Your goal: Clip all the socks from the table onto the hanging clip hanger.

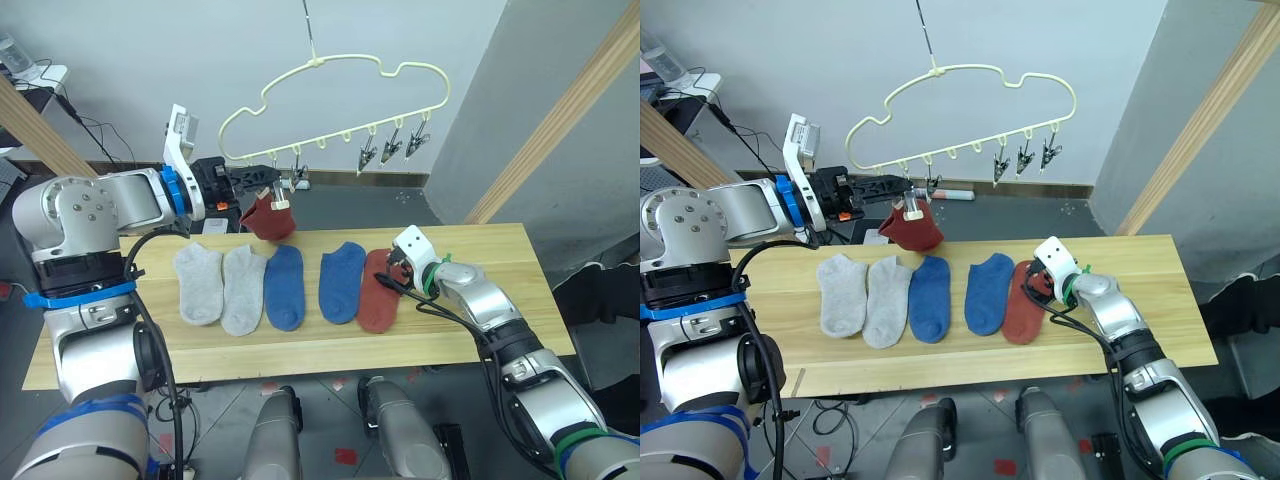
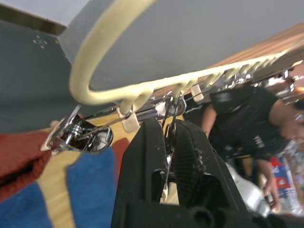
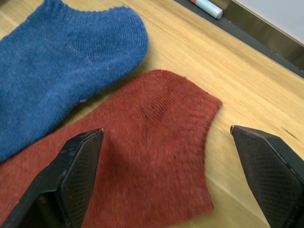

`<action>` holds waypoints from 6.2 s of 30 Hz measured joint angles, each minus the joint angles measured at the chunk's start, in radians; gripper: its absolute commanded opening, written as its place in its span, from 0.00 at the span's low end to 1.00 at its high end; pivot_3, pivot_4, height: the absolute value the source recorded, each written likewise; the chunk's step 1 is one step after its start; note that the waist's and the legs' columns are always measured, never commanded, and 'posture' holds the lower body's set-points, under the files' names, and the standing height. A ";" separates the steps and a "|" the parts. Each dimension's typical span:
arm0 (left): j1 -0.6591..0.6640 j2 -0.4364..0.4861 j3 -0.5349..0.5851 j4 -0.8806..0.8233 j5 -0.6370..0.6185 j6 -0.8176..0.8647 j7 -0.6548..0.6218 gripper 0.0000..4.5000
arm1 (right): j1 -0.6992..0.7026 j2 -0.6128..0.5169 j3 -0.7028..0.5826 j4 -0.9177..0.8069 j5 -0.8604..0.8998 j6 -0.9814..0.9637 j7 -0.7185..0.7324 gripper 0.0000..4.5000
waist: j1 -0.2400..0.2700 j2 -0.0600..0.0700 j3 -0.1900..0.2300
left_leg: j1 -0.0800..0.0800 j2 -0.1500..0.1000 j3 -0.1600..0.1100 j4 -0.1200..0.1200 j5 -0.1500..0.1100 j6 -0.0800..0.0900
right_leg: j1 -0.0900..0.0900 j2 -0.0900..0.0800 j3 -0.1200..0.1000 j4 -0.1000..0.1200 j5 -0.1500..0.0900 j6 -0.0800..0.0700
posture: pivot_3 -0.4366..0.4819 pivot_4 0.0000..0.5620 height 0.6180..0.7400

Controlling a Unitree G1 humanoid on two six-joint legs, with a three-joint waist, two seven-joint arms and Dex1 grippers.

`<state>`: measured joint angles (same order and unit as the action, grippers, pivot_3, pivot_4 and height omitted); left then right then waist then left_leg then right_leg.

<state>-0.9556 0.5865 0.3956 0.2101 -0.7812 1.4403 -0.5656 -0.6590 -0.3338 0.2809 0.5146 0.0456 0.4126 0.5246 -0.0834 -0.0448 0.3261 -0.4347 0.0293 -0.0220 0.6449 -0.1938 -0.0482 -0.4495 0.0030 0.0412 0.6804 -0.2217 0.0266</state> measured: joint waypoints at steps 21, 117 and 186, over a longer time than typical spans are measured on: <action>-0.022 -0.020 0.090 0.027 -0.022 0.074 0.063 0.04 | 0.090 -0.037 -0.012 -0.054 -0.086 -0.121 0.064 0.01 | 0.007 -0.001 -0.001 | 0.000 -0.001 0.000 0.000 0.001 -0.002 | 0.001 -0.002 0.000 0.000 0.003 -0.005 | 0.43 0.43 1.00; 0.007 -0.079 0.138 -0.045 -0.064 0.097 0.095 0.93 | -0.086 0.207 0.074 -0.547 -0.114 0.057 0.068 0.00 | 0.034 -0.018 -0.037 | 0.000 0.000 -0.004 0.000 0.006 -0.007 | 0.000 -0.004 -0.004 0.001 0.010 -0.011 | 0.46 0.38 1.00; 0.298 -0.425 -0.329 0.190 0.567 -1.495 0.182 0.58 | 0.058 0.119 -0.257 -0.966 0.352 0.315 -0.096 1.00 | 0.033 -0.014 -0.036 | 0.001 0.001 -0.002 -0.003 0.007 -0.001 | 0.005 0.002 -0.002 -0.009 0.009 -0.006 | 0.36 0.42 1.00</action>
<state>-0.6577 0.1613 0.0666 0.4002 -0.2145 -0.0545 -0.3839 -0.6009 -0.2144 0.0239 -0.4518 0.3972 0.7279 0.4282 -0.0499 -0.0586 0.2901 -0.4337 0.0305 -0.0239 0.6423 -0.1872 -0.0492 -0.4447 0.0053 0.0389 0.6717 -0.2131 0.0202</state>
